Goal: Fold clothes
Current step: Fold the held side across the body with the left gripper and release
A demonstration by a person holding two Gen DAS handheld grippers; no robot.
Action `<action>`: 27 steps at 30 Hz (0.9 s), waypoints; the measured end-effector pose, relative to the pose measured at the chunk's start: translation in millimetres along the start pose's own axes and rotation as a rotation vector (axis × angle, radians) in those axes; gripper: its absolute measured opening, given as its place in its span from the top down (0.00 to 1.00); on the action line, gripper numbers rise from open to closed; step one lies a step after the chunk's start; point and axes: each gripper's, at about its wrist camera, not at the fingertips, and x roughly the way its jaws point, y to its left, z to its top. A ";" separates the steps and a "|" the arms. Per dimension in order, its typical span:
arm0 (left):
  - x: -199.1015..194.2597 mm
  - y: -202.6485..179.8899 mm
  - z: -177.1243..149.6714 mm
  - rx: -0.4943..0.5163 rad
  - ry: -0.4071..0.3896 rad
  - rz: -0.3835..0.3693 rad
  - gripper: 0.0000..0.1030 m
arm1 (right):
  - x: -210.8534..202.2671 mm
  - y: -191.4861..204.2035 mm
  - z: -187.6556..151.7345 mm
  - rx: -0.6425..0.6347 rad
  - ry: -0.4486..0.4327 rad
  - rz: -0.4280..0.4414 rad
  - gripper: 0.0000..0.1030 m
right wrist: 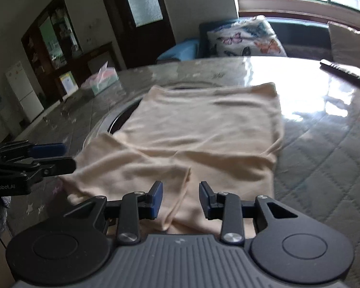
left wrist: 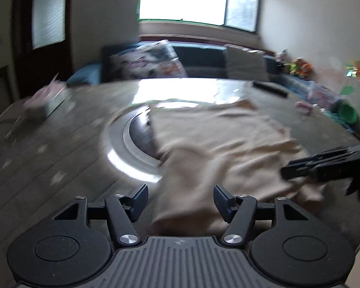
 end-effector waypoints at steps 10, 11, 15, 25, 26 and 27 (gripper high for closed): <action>1.8 13.2 -22.6 -0.027 0.030 0.031 0.32 | -3.4 14.9 4.3 -0.039 -0.009 -0.038 0.96; 2.9 11.7 -21.5 -0.023 0.029 0.029 0.32 | -6.7 16.5 7.8 -0.044 -0.021 -0.037 0.96; 9.6 4.1 -16.7 0.010 0.036 0.041 0.32 | -24.8 26.1 25.8 -0.099 -0.093 -0.056 0.96; 14.7 -15.8 -18.4 0.119 0.035 0.045 0.73 | -58.3 11.8 50.6 -0.113 -0.206 -0.155 0.97; 14.7 -16.9 -19.0 0.125 0.034 0.037 0.75 | -55.3 6.4 46.5 -0.102 -0.198 -0.166 0.97; 14.6 -17.9 -19.2 0.131 0.032 0.035 0.81 | -50.3 1.1 41.9 -0.095 -0.187 -0.177 0.97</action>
